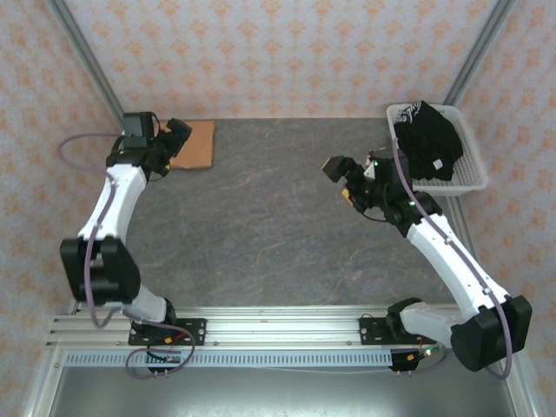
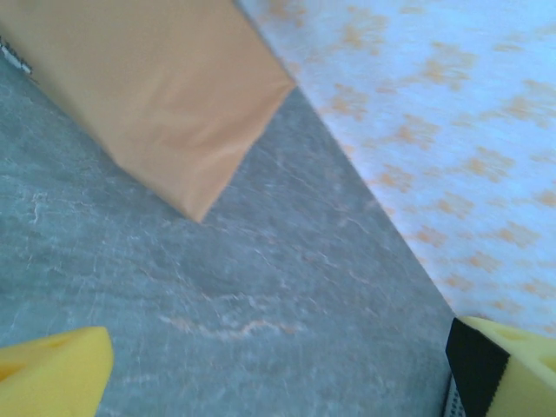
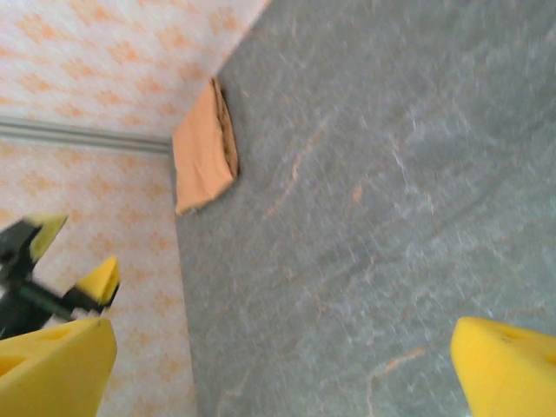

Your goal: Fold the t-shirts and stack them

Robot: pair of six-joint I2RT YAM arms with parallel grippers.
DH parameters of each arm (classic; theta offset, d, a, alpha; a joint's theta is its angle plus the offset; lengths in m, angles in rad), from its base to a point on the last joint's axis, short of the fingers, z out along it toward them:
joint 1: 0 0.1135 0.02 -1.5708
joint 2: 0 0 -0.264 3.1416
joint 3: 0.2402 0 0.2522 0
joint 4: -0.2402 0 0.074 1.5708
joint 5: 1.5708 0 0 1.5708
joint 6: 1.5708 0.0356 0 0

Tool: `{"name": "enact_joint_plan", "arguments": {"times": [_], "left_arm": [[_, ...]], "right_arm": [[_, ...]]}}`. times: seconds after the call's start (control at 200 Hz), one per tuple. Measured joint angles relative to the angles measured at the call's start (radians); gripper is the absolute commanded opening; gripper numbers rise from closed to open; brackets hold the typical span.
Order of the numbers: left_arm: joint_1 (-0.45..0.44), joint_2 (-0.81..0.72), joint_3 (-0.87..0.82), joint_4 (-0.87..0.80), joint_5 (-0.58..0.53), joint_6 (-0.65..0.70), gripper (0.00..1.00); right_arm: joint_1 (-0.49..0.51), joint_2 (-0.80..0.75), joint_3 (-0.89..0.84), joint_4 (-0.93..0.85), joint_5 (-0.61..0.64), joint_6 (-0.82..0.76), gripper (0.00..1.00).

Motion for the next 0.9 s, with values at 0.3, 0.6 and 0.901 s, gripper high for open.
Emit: {"name": "enact_joint_plan", "arguments": {"times": [0.3,0.6,0.901], "left_arm": [[-0.056,-0.408,-0.212,-0.271,-0.395,0.06,1.0],[-0.074,-0.755,-0.88,0.12,-0.539,0.423,1.0],[-0.074,-0.301,-0.999,0.637,-0.523,0.573,1.0]], "right_arm": [[-0.002,-0.099,0.104,-0.19,0.343,-0.142,0.99],[-0.04,-0.328,-0.527,0.151,0.77,-0.519,0.99],[-0.175,-0.078,-0.754,0.563,0.803,-0.679,0.99]]}}
